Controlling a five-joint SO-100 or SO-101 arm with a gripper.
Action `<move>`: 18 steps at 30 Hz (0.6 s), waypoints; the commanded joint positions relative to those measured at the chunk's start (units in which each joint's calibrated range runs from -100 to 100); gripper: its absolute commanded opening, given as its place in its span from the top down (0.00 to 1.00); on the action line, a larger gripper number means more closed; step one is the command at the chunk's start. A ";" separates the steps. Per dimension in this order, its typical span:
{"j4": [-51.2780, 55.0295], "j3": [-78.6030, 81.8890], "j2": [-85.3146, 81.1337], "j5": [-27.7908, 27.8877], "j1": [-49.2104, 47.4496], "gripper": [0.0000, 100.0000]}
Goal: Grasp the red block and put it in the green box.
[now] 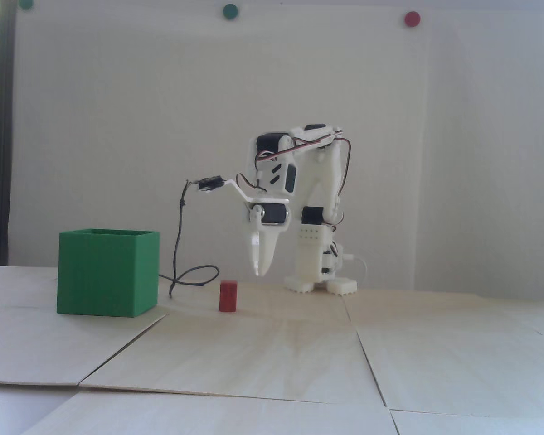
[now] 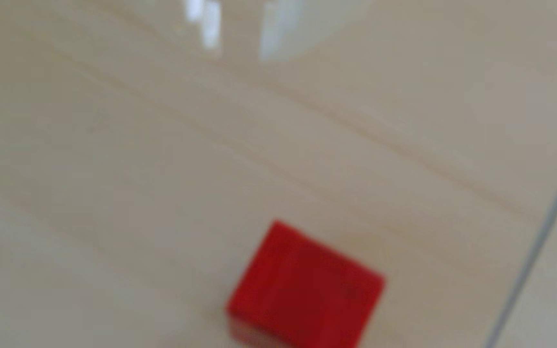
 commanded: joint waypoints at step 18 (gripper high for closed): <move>-3.27 -4.17 1.87 -0.08 7.28 0.98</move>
